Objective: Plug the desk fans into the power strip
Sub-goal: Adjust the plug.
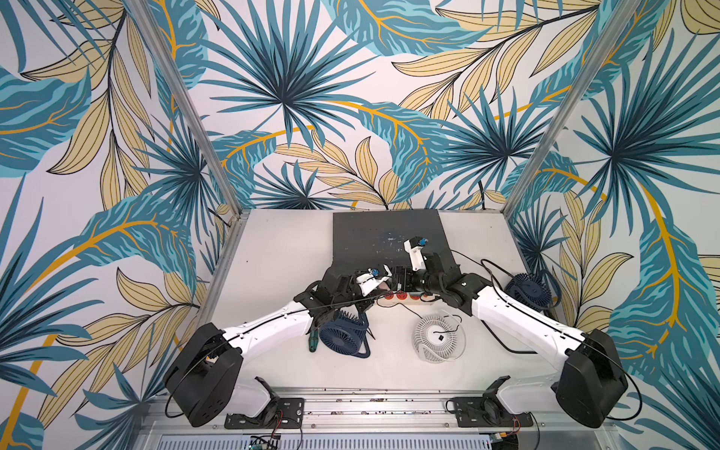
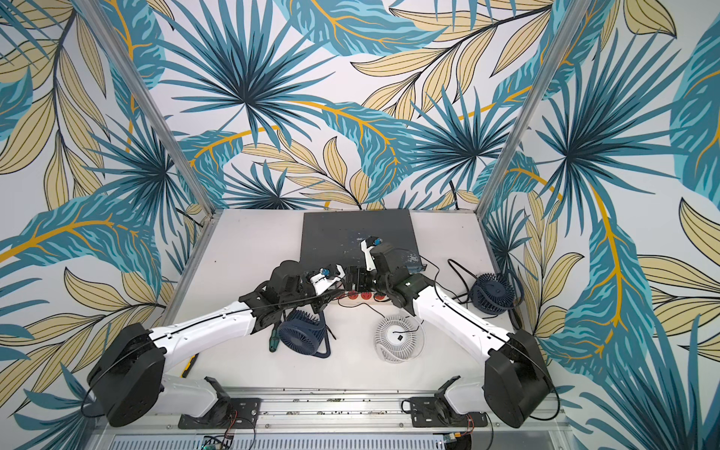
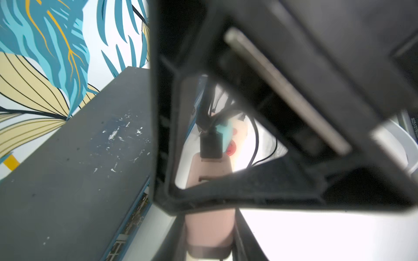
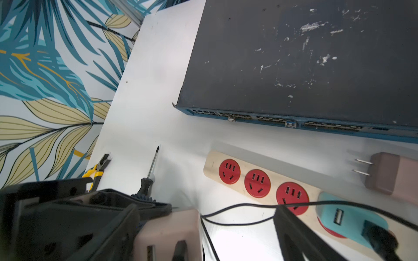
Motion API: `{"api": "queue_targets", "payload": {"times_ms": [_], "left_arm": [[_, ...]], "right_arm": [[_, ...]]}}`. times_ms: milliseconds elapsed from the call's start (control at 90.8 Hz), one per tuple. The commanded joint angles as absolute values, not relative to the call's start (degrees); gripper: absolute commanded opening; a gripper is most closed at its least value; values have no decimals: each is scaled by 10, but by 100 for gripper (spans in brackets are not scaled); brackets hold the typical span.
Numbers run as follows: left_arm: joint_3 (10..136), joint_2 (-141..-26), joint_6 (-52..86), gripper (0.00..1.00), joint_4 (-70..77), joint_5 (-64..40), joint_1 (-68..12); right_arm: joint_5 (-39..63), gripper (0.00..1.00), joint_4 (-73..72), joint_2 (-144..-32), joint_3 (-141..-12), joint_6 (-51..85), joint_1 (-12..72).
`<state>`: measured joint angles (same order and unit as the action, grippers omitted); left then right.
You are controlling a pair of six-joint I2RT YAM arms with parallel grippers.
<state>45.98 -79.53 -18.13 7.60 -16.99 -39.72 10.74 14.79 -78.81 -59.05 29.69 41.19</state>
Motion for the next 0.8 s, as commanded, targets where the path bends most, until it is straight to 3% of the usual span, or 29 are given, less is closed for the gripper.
{"api": "queue_targets", "payload": {"times_ms": [0, 110, 342, 793], "left_arm": [[451, -773, -216, 14, 71, -142, -401], [448, -767, -220, 14, 71, -137, -402], [447, -764, -224, 15, 69, -138, -407], [442, -760, -221, 15, 77, -163, -408]], "right_arm": [[170, 97, 238, -791, -623, 248, 405], [206, 92, 272, -809, -656, 229, 405], [235, 70, 271, -824, -671, 217, 405], [241, 60, 267, -836, -684, 207, 405]]}}
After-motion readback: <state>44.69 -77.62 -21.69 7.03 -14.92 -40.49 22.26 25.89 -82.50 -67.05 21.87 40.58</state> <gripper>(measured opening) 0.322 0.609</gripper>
